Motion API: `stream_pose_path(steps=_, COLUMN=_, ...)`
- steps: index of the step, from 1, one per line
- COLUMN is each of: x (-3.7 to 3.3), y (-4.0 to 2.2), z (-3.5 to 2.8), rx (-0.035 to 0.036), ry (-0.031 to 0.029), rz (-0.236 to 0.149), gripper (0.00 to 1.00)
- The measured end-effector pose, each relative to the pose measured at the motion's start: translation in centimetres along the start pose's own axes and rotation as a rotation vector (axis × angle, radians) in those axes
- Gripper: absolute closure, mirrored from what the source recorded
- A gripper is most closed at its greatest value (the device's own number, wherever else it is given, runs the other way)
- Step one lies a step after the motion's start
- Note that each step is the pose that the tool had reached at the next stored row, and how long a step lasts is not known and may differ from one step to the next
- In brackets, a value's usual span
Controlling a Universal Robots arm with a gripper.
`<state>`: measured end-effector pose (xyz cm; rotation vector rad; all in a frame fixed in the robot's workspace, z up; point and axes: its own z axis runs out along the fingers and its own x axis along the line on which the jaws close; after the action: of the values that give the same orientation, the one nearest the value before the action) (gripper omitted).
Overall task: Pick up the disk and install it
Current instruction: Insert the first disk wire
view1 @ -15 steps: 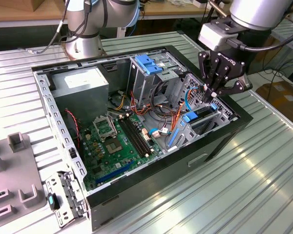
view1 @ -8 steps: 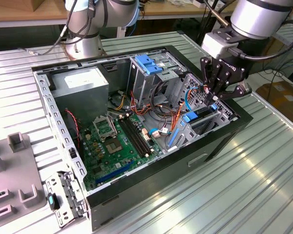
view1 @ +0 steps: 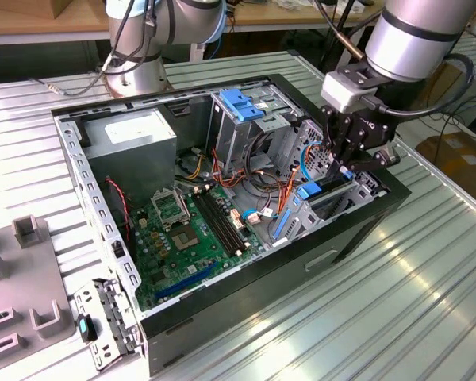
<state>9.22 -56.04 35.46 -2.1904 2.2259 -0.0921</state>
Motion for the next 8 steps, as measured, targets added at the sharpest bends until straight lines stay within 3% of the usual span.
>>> stream_pose_path(steps=8, x=-0.05, y=0.1, z=1.78, rx=0.0, ry=-0.0011, rz=0.0, gripper=0.88)
